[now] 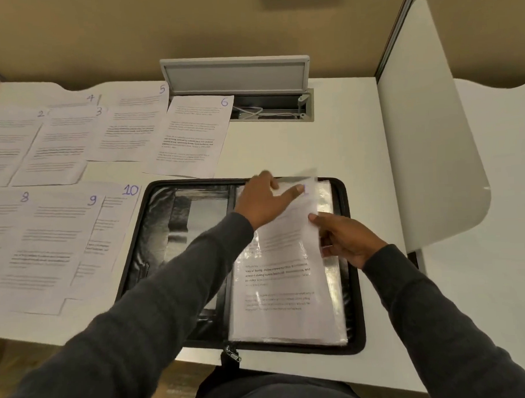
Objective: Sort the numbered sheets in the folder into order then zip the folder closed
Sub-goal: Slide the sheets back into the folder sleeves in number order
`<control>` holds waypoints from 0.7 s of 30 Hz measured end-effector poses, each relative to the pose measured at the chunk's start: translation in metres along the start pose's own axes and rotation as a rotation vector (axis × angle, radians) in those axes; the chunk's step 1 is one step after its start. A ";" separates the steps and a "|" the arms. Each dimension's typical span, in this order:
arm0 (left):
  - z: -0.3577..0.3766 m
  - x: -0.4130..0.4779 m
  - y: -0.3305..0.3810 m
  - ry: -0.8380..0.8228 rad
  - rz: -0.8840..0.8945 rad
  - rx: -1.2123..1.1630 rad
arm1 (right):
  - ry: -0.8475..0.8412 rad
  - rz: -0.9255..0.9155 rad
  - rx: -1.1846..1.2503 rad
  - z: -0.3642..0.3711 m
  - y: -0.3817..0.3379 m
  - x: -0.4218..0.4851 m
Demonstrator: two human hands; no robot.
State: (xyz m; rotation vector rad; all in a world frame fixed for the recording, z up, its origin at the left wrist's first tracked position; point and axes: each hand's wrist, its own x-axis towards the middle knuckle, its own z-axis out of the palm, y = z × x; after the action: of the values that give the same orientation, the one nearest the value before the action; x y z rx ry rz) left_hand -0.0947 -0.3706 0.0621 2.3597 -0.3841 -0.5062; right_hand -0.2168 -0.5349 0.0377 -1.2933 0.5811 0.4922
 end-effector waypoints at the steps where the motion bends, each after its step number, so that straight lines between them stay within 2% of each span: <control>1: -0.008 -0.016 0.001 -0.060 -0.083 -0.108 | -0.040 -0.023 0.060 0.008 -0.003 -0.003; 3: -0.025 -0.045 0.001 -0.172 -0.194 -0.298 | -0.157 -0.082 0.131 0.027 -0.008 -0.007; 6: -0.056 -0.072 -0.011 -0.256 -0.245 -0.508 | -0.286 -0.154 0.101 0.063 -0.010 -0.010; 8: -0.074 -0.079 -0.029 -0.208 -0.282 -0.554 | -0.317 -0.171 0.077 0.087 -0.008 -0.009; 10: -0.090 -0.078 -0.057 -0.101 -0.359 -0.560 | -0.268 -0.212 -0.006 0.110 -0.003 -0.006; 14: -0.119 -0.070 -0.118 0.048 -0.536 -0.516 | 0.015 -0.543 -0.607 0.135 0.021 0.007; 16: -0.129 -0.067 -0.144 0.135 -0.595 -0.502 | 0.003 -0.662 -0.887 0.142 0.038 0.017; 21: -0.136 -0.058 -0.199 0.282 -0.594 -0.228 | -0.091 -0.547 -1.462 0.164 0.066 0.045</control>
State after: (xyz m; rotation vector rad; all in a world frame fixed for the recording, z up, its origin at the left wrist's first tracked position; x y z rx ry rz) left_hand -0.0573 -0.1270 0.0360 2.2524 0.4950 -0.4416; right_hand -0.2049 -0.3600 -0.0124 -2.6717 -0.3771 0.4939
